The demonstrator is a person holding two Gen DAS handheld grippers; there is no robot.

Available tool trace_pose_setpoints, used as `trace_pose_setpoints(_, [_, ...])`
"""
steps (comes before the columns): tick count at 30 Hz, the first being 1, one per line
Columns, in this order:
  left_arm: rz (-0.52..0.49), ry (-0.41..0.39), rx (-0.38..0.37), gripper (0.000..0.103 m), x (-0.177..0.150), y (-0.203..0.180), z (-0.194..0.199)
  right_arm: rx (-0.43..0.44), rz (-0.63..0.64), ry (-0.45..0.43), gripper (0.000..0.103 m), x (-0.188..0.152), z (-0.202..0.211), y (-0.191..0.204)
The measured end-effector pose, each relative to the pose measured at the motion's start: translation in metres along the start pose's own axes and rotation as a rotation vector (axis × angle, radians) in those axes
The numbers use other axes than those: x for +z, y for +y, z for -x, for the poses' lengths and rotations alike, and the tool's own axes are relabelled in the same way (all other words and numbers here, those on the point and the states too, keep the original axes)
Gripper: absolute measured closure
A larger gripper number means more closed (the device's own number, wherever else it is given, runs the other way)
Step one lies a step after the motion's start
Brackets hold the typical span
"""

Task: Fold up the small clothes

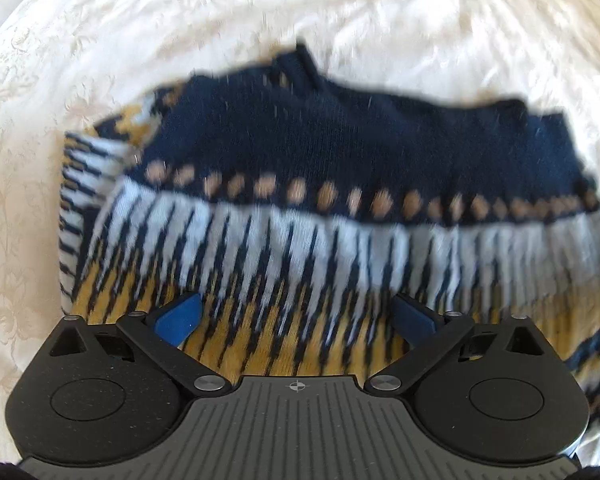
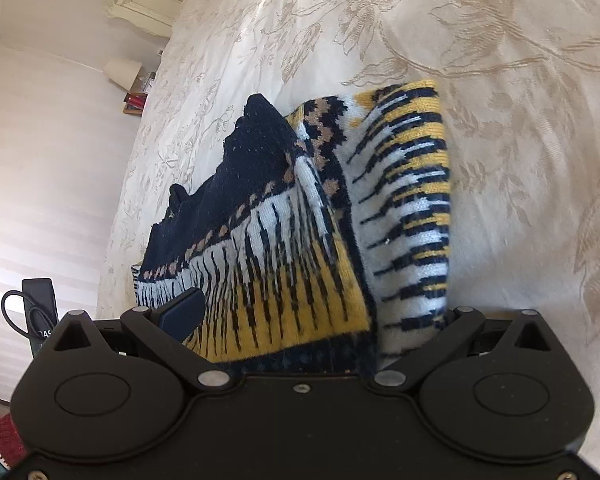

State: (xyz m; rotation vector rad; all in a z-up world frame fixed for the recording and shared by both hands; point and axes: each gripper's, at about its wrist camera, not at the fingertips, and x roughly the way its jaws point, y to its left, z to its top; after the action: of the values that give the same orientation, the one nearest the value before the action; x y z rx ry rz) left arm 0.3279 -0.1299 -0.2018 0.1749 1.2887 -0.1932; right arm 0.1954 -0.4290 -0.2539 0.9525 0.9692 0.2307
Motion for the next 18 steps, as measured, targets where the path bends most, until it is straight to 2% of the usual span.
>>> trace_pose_setpoints(4, [0.006,-0.045,-0.019,0.002,0.027,-0.006,0.008,0.019,0.014,-0.01,0.0,-0.002,0.005,-0.003])
trace_pose_setpoints(8, [-0.015,-0.025,0.007,0.002,0.052,-0.019,-0.012,0.017,0.016,-0.015,0.0,-0.004,0.011,-0.005])
trace_pose_setpoints(13, [-0.004,-0.007,0.009,0.0,0.06,-0.02,-0.035,0.031,-0.015,-0.017,0.0,-0.003,0.015,-0.01])
trace_pose_setpoints(18, [0.004,-0.031,-0.044,0.002,0.059,-0.005,-0.016,0.02,-0.028,-0.007,0.0,0.001,0.016,-0.007])
